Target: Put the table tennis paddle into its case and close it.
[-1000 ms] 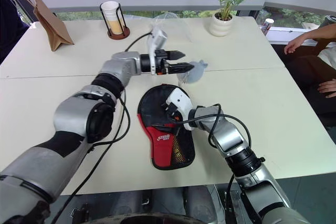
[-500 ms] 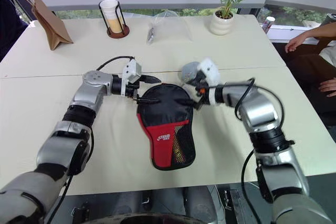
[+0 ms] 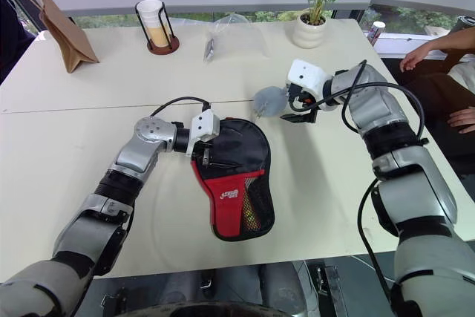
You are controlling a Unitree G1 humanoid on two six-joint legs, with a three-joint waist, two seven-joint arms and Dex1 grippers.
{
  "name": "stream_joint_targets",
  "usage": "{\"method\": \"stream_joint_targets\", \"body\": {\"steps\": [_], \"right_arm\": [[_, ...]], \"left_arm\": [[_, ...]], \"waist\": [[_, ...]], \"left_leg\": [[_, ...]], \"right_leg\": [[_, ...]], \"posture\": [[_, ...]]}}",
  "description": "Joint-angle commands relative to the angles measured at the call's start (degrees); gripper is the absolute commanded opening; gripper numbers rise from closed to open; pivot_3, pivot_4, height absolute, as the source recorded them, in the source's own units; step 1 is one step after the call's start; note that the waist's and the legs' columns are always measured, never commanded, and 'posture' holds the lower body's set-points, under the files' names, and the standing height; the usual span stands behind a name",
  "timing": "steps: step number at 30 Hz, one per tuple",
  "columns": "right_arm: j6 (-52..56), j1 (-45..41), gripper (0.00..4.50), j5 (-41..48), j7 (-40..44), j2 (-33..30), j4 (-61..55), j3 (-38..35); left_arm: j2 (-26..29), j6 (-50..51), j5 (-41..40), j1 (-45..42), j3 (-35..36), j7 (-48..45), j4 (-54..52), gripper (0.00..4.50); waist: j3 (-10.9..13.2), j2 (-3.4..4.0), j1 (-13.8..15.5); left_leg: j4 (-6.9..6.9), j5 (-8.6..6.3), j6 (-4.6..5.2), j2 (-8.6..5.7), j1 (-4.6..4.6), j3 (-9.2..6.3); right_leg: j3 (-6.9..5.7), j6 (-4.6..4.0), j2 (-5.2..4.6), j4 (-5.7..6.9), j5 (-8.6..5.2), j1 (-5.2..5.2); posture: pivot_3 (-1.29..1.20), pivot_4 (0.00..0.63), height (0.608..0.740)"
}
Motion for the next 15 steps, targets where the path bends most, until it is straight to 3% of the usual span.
{"method": "stream_joint_targets", "body": {"steps": [1, 15], "right_arm": [[-8.7, -5.1, 4.50, -4.1, -2.5, 2.7, 9.0, 0.7], [-16.2, -12.2, 4.50, -16.9, -12.9, 10.2, 24.1, 4.4]], "left_arm": [[0.2, -1.2, 0.6, 0.9, -1.3, 1.8, -0.2, 4.48], [1.1, -1.0, 2.1, 2.8, -3.6, 4.8, 0.3, 4.48]], "waist": [[0.0, 0.02, 0.0], [0.0, 0.06, 0.2]], "left_leg": [[-0.01, 0.00, 0.00, 0.00, 0.00, 0.01], [0.01, 0.01, -0.02, 0.01, 0.04, 0.05]], "right_leg": [[0.00, 0.00, 0.00, 0.00, 0.00, 0.00], [0.02, -0.01, -0.02, 0.07, 0.00, 0.02]], "posture": [[0.00, 0.150, 0.740], [0.00, 0.150, 0.740]]}}
